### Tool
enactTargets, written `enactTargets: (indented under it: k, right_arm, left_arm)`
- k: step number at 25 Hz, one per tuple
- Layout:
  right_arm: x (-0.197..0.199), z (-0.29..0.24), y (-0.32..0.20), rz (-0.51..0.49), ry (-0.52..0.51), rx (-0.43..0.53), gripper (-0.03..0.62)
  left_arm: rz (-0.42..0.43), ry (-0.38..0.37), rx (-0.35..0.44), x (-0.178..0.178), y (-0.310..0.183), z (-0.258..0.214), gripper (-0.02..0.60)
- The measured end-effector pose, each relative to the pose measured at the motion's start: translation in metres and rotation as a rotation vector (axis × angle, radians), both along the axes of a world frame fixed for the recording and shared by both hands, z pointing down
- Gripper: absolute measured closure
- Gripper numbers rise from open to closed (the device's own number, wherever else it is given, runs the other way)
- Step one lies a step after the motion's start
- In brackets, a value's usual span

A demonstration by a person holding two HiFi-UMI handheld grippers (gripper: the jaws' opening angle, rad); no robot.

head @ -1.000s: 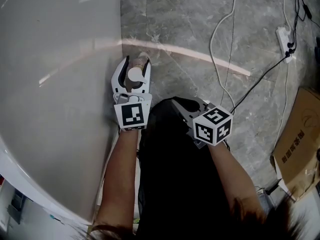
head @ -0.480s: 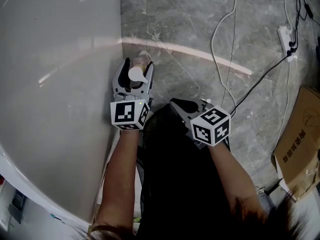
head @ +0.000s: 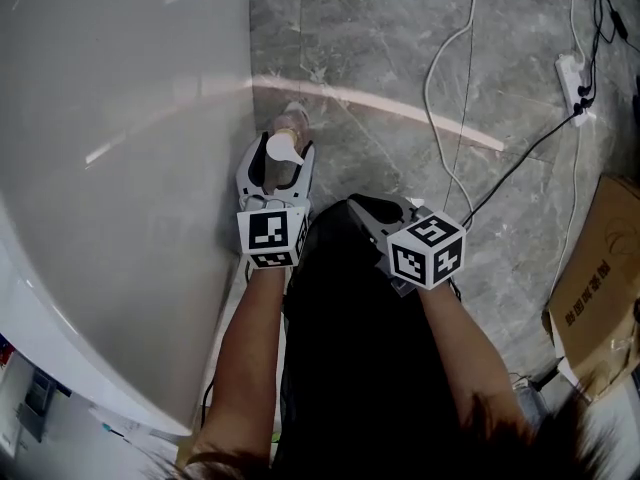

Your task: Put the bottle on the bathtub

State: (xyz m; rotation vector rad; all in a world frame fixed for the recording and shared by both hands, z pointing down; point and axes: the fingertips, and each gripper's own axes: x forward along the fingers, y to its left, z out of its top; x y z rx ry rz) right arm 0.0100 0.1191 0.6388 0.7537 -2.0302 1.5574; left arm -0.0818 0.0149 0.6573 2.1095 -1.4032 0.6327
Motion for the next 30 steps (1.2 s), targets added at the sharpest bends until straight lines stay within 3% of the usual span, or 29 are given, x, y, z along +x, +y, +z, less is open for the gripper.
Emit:
enactTargets:
  k: [10,16,30]
  right_arm:
    - [0.004,-0.059,-0.018,0.03,0.014,0.021,0.559]
    - [0.011,-0.102,-0.026,0.072,0.025,0.043,0.559]
    - [0.009,-0.208,-0.045,0.164,0.061,0.112,0.559]
  left_arm:
    - [-0.042,-0.031,-0.173,-0.007,0.041,-0.031,0.285]
    - [-0.101,0.014,-0.23,-0.009,0.047,-0.074,0.296]
    - [-0.054,0.059,-0.195,0.013,0.03,-0.217,0.458]
